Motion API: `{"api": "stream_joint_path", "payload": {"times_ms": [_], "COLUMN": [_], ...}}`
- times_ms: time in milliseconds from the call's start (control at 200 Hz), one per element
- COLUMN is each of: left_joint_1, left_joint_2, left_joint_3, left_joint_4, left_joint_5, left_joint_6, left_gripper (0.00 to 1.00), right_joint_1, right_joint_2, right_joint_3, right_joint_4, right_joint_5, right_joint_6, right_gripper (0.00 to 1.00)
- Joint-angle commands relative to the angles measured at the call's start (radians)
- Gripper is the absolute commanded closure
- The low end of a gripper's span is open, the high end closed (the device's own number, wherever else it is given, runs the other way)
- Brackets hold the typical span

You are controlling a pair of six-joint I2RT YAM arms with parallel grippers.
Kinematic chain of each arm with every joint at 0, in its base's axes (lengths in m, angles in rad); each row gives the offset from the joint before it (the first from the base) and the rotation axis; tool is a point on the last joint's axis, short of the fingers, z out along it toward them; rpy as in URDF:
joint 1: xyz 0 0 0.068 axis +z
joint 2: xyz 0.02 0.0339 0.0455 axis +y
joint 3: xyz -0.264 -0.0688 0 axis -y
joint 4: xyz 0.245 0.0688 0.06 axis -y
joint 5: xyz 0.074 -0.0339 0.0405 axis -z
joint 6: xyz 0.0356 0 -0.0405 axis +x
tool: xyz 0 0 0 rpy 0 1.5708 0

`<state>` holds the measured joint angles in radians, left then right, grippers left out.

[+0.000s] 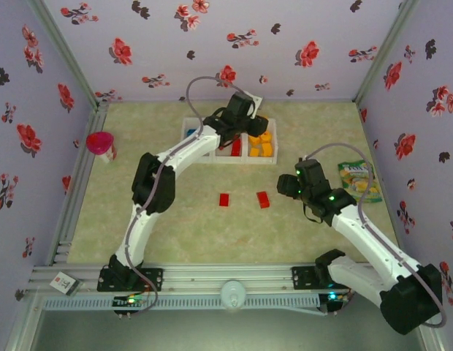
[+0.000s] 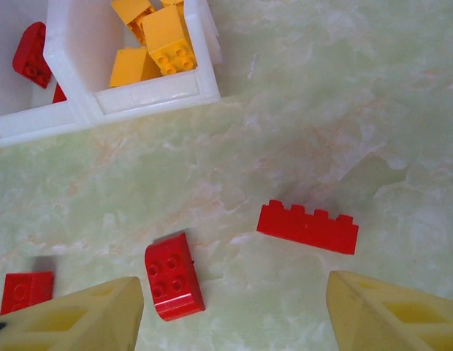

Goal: Sort the legos into containers by color

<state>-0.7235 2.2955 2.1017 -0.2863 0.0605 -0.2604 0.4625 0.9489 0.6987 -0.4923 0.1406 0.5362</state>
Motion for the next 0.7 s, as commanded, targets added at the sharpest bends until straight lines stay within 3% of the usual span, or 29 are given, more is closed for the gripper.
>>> {"api": "stream_joint_path", "payload": {"times_ms": [0, 145, 365, 695], "left_joint_1": [0.018, 0.021, 0.024, 0.035], "left_joint_2": [0.055, 0.080, -0.064, -0.648], "left_joint_3": [0.072, 0.124, 0.010, -0.699], "left_joint_4": [0.030, 0.006, 0.022, 0.171], "left_joint_5": [0.046, 0.053, 0.062, 0.068], "left_joint_6": [0.000, 0.003, 0.033, 0.168], "left_gripper": [0.53, 0.37, 0.33, 0.32], "right_joint_1": [-0.004, -0.003, -0.004, 0.035], "right_joint_2": [-0.023, -0.023, 0.021, 0.143], "right_joint_3": [-0.031, -0.046, -0.016, 0.040], "right_joint_4": [-0.004, 0.004, -0.003, 0.029], "right_joint_5": [-0.037, -0.051, -0.064, -0.084], "right_joint_6": [0.043, 0.039, 0.012, -0.051], "right_gripper": [0.32, 0.32, 0.32, 0.33]}}
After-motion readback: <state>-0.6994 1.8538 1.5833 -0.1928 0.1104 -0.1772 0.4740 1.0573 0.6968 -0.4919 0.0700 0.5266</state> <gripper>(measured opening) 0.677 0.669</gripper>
